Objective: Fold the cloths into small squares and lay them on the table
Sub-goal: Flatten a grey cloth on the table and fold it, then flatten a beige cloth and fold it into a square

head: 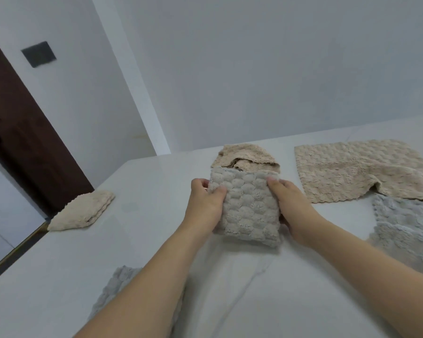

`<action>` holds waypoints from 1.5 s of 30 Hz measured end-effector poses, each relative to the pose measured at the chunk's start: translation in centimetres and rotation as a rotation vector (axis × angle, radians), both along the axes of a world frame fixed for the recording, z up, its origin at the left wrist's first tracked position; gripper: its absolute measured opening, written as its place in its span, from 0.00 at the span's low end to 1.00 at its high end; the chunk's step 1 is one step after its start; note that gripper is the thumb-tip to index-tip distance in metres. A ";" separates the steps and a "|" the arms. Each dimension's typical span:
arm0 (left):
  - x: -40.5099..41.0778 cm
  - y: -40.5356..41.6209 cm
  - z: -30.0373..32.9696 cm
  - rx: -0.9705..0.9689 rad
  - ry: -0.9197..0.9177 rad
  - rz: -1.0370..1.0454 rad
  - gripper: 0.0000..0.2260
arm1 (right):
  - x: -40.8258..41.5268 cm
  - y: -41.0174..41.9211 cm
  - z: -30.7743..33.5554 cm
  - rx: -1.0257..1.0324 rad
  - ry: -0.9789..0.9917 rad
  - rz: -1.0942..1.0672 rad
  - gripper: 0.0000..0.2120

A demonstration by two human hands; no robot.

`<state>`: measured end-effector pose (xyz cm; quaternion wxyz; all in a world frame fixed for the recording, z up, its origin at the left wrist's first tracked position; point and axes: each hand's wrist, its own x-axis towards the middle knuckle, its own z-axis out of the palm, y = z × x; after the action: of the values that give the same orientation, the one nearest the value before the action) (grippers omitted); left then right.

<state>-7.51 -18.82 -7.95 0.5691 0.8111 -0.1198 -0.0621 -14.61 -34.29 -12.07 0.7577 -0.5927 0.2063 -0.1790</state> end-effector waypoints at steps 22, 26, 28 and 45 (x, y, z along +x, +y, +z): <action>18.8 7.3 -1.0 0.408 -0.414 0.093 0.03 | 21.2 6.8 1.2 -0.737 0.183 -0.082 0.15; 26.0 4.5 -1.2 0.404 -0.347 0.092 0.02 | 28.3 4.6 1.9 -0.797 0.228 -0.098 0.15; 29.2 3.3 -1.0 0.425 -0.350 0.085 0.02 | 31.4 3.2 2.8 -0.806 0.269 -0.092 0.14; 42.3 -2.4 -5.1 0.768 -0.424 0.007 0.13 | 43.8 -2.2 -1.0 -1.261 0.505 -0.038 0.06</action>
<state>34.81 -21.21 -13.07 0.1893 0.9591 -0.1993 0.0675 29.22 -36.47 -13.10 0.1924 -0.9412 0.2432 -0.1344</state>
